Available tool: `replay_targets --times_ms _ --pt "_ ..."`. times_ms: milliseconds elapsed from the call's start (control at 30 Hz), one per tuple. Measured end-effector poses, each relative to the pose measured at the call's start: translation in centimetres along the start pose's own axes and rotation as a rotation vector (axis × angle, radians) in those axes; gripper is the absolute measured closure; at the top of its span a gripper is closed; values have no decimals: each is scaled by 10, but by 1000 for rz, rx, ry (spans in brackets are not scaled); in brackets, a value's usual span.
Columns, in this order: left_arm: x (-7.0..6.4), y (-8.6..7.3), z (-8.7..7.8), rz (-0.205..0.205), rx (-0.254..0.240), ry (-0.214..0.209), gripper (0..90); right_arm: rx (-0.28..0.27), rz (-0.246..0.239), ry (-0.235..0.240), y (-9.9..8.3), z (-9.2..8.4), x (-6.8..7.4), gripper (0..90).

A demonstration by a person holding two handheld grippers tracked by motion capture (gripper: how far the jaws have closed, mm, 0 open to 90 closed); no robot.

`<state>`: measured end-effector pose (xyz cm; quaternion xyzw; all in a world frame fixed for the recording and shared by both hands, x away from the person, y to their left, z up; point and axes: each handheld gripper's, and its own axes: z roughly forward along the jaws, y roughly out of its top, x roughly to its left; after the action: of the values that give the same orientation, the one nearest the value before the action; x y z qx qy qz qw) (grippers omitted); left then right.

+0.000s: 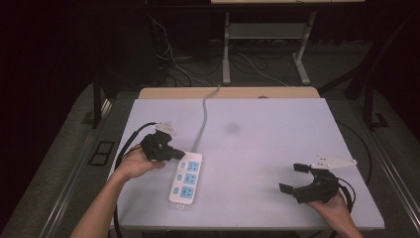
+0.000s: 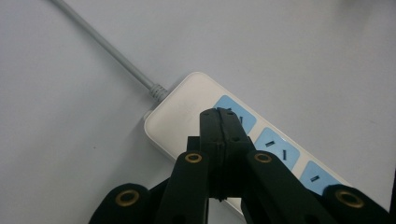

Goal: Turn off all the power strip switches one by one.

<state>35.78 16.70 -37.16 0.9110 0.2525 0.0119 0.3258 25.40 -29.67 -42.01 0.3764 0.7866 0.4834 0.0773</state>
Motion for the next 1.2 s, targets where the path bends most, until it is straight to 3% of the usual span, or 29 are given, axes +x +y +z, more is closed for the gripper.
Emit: replay_targets --times_ms 433,1200 --pt "10 -3 11 -9 26 0 890 2 0 0 0 0 0 12" --pt "8 -13 31 -31 65 -38 890 12 1 2 0 1 -1 12"
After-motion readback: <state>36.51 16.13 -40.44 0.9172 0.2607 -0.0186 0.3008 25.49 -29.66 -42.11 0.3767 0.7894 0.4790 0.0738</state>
